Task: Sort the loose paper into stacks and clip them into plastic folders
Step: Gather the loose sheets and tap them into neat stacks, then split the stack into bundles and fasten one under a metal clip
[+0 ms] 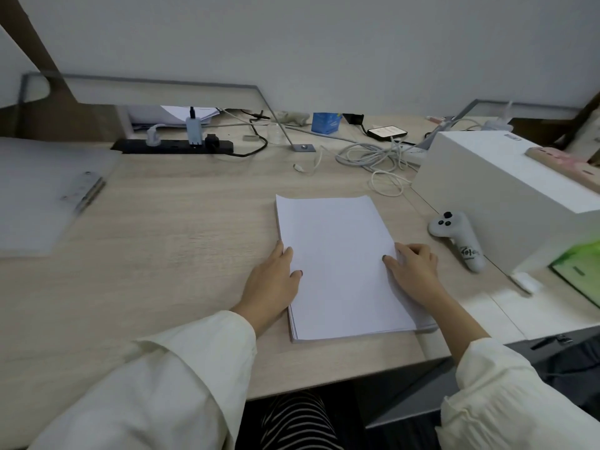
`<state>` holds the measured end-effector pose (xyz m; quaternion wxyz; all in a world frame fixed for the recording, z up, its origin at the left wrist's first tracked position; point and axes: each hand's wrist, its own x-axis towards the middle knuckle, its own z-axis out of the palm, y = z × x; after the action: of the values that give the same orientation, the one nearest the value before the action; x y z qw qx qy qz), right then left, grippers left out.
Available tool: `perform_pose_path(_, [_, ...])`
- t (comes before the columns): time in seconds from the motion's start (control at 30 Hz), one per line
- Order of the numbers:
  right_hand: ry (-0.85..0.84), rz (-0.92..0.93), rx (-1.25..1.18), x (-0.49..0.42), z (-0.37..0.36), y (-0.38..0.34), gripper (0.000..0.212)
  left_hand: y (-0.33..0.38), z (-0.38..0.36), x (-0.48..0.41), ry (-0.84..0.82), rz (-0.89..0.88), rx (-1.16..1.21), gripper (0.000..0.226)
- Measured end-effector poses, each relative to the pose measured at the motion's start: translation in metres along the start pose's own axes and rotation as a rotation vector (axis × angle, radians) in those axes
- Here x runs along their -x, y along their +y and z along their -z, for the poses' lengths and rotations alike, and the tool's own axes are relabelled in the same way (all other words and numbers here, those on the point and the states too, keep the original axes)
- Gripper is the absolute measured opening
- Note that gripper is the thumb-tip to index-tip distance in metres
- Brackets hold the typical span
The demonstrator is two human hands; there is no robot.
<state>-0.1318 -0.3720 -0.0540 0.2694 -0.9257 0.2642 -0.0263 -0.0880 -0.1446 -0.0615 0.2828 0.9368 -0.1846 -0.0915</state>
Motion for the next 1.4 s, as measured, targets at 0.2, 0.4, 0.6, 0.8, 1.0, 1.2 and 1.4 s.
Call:
perform_pose_path(0.2, [0.089, 0.056, -0.095, 0.010, 0.007, -0.026, 0.056, -0.010, 0.009, 0.007, -0.024, -0.019, 0.191, 0.054])
perform_pose_path(0.4, [-0.061, 0.260, -0.256, 0.025, -0.003, -0.122, 0.045, -0.053, 0.075, 0.028, 0.202, 0.030, 0.285, 0.045])
perform_pose_path(0.6, [-0.486, 0.369, -0.428, 0.052, -0.069, -0.248, 0.042, -0.163, 0.154, 0.065, 0.427, 0.208, 0.221, 0.041])
perform_pose_path(0.8, [-0.814, 0.222, -0.673, 0.061, -0.170, -0.347, 0.045, -0.290, 0.228, 0.097, 0.580, 0.502, 0.047, 0.046])
perform_pose_path(1.0, [-0.838, 0.154, -0.718, 0.068, -0.226, -0.392, 0.014, -0.351, 0.265, 0.107, 0.648, 0.818, 0.107, 0.066])
perform_pose_path(1.2, [-0.754, 0.165, -0.661, 0.066, -0.245, -0.408, 0.029, -0.362, 0.266, 0.101, 0.727, 0.735, 0.235, 0.062])
perform_pose_path(1.4, [-0.633, 0.155, -0.677, 0.067, -0.243, -0.404, 0.005, -0.335, 0.252, 0.101, 0.724, 0.724, 0.235, 0.053])
